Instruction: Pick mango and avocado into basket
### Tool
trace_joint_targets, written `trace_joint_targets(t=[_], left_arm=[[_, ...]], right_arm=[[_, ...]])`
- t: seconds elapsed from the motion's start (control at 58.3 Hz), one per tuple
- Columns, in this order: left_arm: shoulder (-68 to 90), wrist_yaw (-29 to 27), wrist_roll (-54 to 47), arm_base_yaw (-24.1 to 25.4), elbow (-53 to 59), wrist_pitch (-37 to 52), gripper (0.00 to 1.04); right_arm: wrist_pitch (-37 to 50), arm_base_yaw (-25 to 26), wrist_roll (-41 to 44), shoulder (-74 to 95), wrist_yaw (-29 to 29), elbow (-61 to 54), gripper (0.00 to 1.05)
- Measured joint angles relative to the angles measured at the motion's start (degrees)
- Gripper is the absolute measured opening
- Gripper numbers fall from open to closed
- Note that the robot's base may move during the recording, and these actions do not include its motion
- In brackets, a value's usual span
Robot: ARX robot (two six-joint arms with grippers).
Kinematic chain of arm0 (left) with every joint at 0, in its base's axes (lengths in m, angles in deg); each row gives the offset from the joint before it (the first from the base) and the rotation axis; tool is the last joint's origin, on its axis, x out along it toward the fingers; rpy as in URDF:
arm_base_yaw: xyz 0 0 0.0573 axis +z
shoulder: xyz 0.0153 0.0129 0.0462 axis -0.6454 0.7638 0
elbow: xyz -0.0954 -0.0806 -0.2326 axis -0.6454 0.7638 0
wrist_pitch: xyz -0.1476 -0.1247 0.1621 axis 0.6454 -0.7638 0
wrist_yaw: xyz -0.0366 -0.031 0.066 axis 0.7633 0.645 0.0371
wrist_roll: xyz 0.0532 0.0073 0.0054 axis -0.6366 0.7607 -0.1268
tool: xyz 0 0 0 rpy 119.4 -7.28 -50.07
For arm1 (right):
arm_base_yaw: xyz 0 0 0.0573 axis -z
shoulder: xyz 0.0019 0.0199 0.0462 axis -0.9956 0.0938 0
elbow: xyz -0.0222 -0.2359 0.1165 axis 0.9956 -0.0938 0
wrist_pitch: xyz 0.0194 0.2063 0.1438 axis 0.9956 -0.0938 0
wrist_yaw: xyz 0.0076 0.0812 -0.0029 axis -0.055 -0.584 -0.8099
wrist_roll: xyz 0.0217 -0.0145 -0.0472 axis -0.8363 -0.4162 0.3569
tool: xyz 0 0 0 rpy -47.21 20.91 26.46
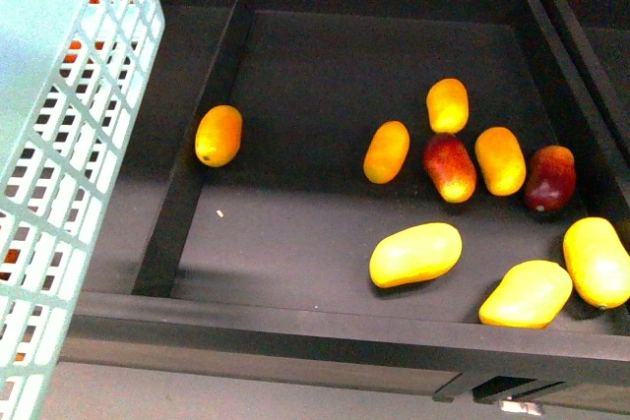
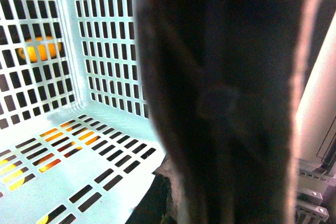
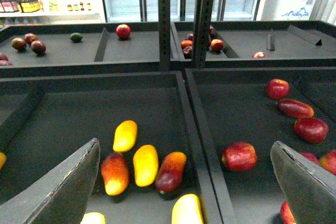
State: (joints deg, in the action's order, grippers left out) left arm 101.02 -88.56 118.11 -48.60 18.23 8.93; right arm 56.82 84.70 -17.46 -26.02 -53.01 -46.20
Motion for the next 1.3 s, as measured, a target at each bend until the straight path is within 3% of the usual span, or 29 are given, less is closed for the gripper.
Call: trace_joint_targets(t=[0.154, 0.24, 0.309, 0.48, 0.583, 0.892, 1.304], left_arm=[[0.46, 1.31, -0.98, -0.09, -0.39, -1.4, 0.04], [5.38, 2.27, -9.73, -1.84, -6.84, -15.34, 0.04], [8.94, 1.36, -17.99, -4.04, -8.96, -19.74, 0.04], [17.9, -2.54, -21.94, -10.49, -11.69, -15.34, 0.04], [26.64, -3.39, -20.11, -17.75, -15.87, -10.14, 0.04], [43.71, 1.09, -16.5, -30.77, -23.76, -2.86, 0.04], [46.75, 5.81, -16.59, -37.53, -26.18, 5.33, 0.04]], right_arm=[[0.0, 0.0, 0.0, 0.0, 0.24, 0.0, 0.96], [0.0, 0.0, 0.0, 0.0, 0.31, 0.0, 0.96], [0.0, 0.0, 0.0, 0.0, 0.26, 0.0, 0.96], [0.0, 0.0, 0.0, 0.0, 0.48, 0.0, 0.96], [0.0, 0.0, 0.0, 0.0, 0.44, 0.0, 0.96], [0.0, 0.0, -0.02, 0.0, 0.48, 0.0, 0.96], [0.0, 0.0, 0.0, 0.0, 0.46, 0.0, 0.96]])
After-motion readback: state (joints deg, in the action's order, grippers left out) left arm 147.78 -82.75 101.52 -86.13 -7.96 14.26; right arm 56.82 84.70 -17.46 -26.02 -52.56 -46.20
